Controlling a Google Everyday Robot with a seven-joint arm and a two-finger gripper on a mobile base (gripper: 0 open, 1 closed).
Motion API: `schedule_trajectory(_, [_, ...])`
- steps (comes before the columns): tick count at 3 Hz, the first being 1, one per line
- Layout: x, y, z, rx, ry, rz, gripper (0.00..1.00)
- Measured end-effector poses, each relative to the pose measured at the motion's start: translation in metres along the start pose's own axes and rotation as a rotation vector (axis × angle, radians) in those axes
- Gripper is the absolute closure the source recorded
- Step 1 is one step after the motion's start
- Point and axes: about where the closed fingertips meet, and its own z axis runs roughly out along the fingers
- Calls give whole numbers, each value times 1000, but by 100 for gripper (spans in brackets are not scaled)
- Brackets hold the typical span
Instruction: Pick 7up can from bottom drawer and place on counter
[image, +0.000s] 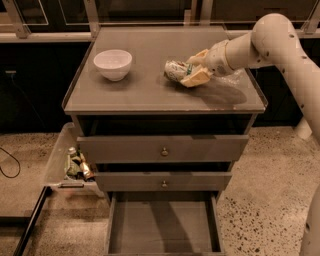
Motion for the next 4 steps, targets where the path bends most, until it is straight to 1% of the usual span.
schedule_trajectory(2, [0, 0, 0, 0, 0, 0, 11])
schedule_trajectory(3, [0, 0, 0, 0, 0, 0, 0])
schedule_trajectory(4, [0, 0, 0, 0, 0, 0, 0])
